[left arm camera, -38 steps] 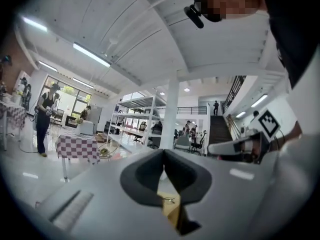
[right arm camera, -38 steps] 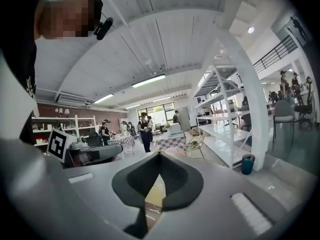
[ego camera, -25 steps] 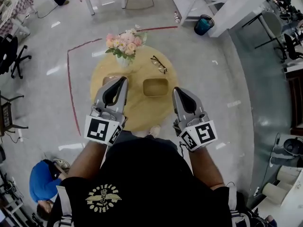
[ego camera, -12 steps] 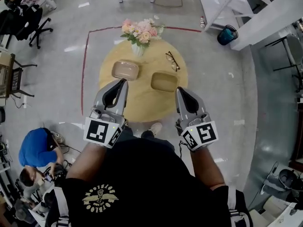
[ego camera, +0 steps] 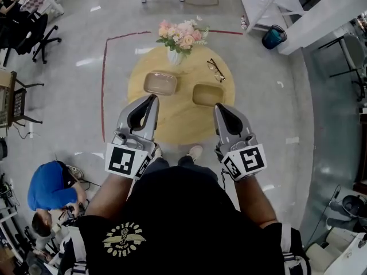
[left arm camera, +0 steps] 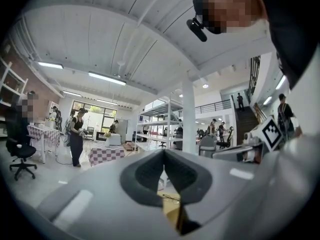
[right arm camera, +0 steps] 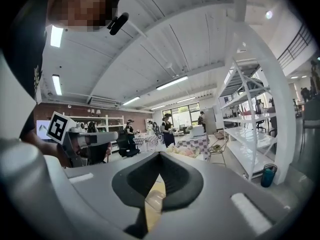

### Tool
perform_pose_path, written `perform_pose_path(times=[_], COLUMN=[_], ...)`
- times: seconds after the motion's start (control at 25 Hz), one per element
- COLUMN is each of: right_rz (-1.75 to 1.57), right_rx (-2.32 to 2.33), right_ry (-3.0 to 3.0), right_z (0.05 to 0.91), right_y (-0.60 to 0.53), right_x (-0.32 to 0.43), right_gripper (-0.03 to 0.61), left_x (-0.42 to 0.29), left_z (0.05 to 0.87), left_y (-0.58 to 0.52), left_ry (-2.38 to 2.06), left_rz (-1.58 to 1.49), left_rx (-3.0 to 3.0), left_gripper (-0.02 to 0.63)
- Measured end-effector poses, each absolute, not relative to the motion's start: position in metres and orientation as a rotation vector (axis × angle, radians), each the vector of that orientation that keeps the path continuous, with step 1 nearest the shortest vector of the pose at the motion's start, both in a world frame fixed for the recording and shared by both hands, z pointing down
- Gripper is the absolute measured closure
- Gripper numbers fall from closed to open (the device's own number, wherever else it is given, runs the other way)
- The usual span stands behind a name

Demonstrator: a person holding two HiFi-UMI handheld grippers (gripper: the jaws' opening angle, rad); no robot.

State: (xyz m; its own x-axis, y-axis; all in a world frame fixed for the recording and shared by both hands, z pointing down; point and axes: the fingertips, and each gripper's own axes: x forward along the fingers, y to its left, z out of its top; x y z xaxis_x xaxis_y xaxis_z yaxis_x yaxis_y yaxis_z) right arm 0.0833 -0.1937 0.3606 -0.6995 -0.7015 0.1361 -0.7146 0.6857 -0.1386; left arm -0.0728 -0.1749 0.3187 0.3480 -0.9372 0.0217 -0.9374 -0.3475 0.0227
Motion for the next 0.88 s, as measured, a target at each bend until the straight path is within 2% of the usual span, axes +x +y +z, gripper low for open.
perform_pose_path(times=[0.88], right_rz=[0.156], right_rx=[1.505], right_ry=[-2.62], right_z=[0.331], right_y=[-0.15], right_x=[0.005], right_gripper=[0.578], left_x=[-0.138], left_z=[0.321], left_y=[-0.166], left_ry=[-1.461], left_rz=[-0.104], left_rx=[2.705], left_gripper=[0.612])
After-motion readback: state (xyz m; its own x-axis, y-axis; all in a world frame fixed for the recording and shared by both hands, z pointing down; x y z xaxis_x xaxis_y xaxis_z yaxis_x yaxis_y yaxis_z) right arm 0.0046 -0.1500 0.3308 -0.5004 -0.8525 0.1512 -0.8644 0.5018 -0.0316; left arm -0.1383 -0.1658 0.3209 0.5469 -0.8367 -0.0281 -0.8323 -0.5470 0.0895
